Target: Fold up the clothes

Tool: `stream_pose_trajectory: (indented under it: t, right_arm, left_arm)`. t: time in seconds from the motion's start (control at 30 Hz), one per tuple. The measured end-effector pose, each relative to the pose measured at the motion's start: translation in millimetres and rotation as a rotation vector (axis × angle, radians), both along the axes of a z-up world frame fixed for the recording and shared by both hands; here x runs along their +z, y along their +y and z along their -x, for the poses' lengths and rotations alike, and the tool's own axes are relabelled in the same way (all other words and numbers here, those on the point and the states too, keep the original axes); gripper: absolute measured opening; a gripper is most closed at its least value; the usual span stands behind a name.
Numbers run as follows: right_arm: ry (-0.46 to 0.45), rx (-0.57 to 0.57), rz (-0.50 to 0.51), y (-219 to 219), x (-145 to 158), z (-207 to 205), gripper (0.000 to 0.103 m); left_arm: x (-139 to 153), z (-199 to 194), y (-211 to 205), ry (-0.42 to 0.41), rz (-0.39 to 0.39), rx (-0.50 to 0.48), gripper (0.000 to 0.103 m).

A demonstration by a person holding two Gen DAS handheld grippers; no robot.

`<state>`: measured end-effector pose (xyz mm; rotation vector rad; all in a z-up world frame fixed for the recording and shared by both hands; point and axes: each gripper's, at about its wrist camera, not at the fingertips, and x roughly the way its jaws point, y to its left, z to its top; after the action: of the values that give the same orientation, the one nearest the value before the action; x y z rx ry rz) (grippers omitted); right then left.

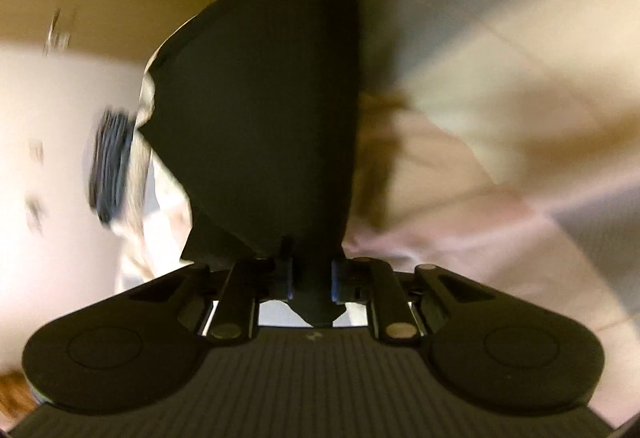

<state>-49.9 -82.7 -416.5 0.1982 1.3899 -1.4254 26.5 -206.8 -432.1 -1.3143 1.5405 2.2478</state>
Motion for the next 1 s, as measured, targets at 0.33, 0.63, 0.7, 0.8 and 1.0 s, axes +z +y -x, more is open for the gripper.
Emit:
stream_pose_trajectory:
  t: [0.33, 0.63, 0.7, 0.8, 1.0]
  right_arm:
    - [-0.637, -0.127, -0.041, -28, 100, 122, 0.013]
    - [-0.968, -0.187, -0.027, -81, 148, 279, 0.012]
    - [-1.000, -0.207, -0.031, -96, 146, 318, 0.012]
    - [-1.046, -0.237, -0.061, -118, 136, 369, 0.012]
    - [-1.170, -0.330, -0.116, -150, 113, 459, 0.012]
  left_arm:
    - [108, 63, -46, 0.093, -0.283, 0.288, 0.012]
    - [147, 186, -88, 0.163, -0.370, 0.458, 0.012]
    - [145, 226, -101, 0.157, -0.387, 0.489, 0.012]
    - [141, 279, -124, 0.124, -0.426, 0.521, 0.012]
    - [120, 363, -165, 0.063, -0.483, 0.582, 0.012]
